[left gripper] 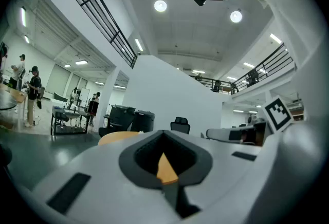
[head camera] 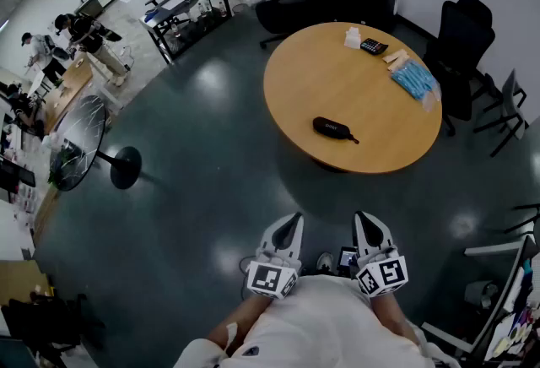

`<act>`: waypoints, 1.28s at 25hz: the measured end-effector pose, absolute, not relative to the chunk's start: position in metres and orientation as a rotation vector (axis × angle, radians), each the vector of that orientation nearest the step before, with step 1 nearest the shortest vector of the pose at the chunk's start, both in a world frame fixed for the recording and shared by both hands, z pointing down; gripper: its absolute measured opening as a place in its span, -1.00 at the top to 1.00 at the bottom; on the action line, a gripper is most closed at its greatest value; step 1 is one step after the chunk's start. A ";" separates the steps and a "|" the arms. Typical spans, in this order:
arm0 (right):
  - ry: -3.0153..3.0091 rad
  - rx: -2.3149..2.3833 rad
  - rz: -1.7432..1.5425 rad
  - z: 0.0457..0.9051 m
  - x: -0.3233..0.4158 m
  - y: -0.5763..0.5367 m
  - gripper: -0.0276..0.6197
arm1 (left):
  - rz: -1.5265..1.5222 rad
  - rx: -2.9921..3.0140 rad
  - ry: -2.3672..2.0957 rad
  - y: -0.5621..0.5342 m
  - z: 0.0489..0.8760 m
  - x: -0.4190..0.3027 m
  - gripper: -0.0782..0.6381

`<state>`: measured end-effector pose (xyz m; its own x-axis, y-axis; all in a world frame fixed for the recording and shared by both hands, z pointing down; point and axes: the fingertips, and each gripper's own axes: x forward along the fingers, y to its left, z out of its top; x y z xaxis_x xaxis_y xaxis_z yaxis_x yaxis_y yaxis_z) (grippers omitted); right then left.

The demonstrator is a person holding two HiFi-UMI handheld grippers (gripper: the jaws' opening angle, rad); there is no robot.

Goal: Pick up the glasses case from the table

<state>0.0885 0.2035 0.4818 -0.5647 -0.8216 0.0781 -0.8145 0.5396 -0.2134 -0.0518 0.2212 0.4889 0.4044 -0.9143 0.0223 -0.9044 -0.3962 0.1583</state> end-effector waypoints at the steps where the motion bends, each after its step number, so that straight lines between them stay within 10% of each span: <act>1: 2.726 -1.452 -0.353 0.481 0.089 0.204 0.87 | -0.103 2.505 -1.635 0.221 0.489 -0.052 0.76; 32: 2.649 -1.370 -0.415 0.491 0.123 0.052 0.87 | 0.003 2.421 -1.640 0.072 0.539 -0.042 0.76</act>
